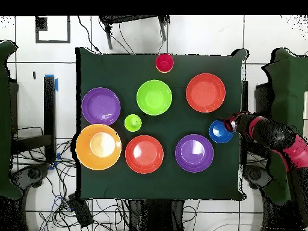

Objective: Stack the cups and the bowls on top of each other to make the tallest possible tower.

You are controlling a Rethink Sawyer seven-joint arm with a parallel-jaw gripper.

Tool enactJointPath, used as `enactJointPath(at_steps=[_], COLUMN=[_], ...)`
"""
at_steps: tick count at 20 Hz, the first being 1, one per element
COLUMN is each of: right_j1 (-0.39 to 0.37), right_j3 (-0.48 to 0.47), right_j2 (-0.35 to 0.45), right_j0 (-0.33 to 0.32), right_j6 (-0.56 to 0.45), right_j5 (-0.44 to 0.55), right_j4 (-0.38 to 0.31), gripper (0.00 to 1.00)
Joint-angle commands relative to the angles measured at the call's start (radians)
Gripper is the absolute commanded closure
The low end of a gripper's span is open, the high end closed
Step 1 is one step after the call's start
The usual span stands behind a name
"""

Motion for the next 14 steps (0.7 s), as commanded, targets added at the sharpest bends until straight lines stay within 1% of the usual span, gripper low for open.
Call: enactJointPath(at_steps=[1, 5, 14], right_j1=[0.060, 0.082, 0.083], right_j3=[-0.064, -0.085, -0.086], right_j2=[-0.034, -0.044, -0.045], right_j0=[0.059, 0.063, 0.057], right_j6=[-0.172, -0.185, -0.163], right_j5=[-0.044, -0.035, -0.042], right_j4=[-0.097, -0.107, -0.126], gripper=[0.00, 0.00, 0.00])
